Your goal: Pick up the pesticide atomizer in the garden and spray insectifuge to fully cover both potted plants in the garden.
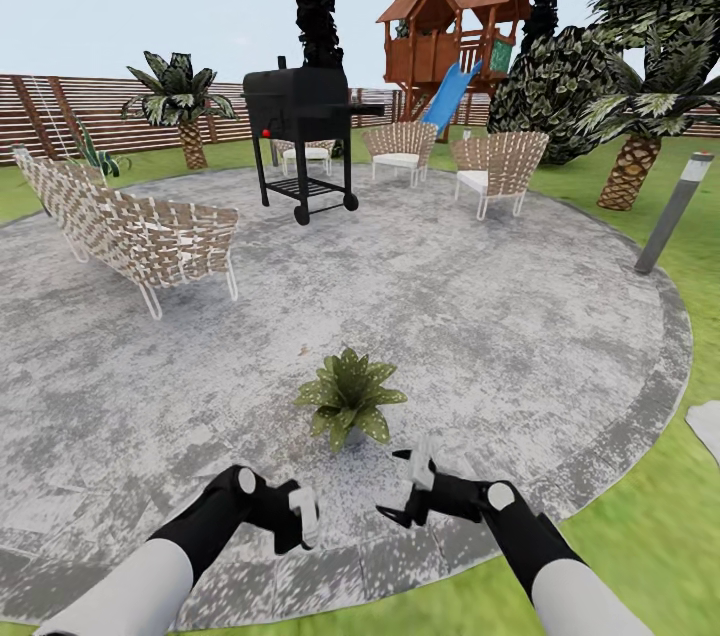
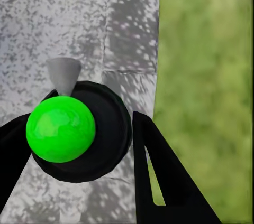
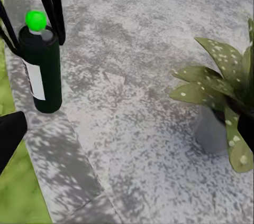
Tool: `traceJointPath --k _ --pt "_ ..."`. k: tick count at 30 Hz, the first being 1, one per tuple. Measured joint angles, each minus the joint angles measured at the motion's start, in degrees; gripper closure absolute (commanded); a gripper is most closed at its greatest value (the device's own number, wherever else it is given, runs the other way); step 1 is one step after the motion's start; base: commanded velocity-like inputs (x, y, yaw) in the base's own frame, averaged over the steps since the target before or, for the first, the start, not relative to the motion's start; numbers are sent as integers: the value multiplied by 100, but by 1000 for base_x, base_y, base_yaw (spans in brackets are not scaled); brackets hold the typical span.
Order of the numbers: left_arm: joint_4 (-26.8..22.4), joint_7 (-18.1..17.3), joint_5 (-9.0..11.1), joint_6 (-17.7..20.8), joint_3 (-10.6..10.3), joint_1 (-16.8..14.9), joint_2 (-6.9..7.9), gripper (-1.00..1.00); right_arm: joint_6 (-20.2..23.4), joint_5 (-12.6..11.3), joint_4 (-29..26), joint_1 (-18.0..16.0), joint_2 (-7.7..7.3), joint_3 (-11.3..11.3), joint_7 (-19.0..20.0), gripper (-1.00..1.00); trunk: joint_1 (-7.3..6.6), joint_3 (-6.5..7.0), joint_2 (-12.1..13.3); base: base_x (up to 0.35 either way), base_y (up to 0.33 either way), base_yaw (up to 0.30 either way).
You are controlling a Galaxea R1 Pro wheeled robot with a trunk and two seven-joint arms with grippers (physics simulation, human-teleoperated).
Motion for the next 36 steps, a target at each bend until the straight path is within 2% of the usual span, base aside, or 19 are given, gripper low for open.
traceJointPath --k 4,9,14,15,23,30,36 --pt "25 -4 -14 12 -20 -6 -5 100 3 -10 -1 -60 78 0 229 -100 0 0 0 0 0 0" --pt "28 -6 -16 18 -33 -1 -36 100 3 -14 7 -75 271 0 272 -100 0 0 0 0 0 0" --pt "26 -5 -20 18 -34 -6 -83 100 3 -20 7 -77 346 0 277 -100 0 0 0 0 0 0" --pt "24 -5 -24 19 -31 -8 -85 100 3 -19 7 -77 352 0 277 100 0 0 0 0 0 0" --pt "15 -30 -4 -17 -25 -50 -93 100 -2 -9 59 -77 362 10 281 100 0 0 0 0 0 0" --pt "-25 -263 13 -29 -18 -130 -108 100 -3 9 70 -77 362 19 284 100 0 0 0 0 0 0" --pt "-51 -283 39 -29 -17 -159 -198 100 -3 13 77 -77 363 24 284 100 0 0 0 0 0 0"
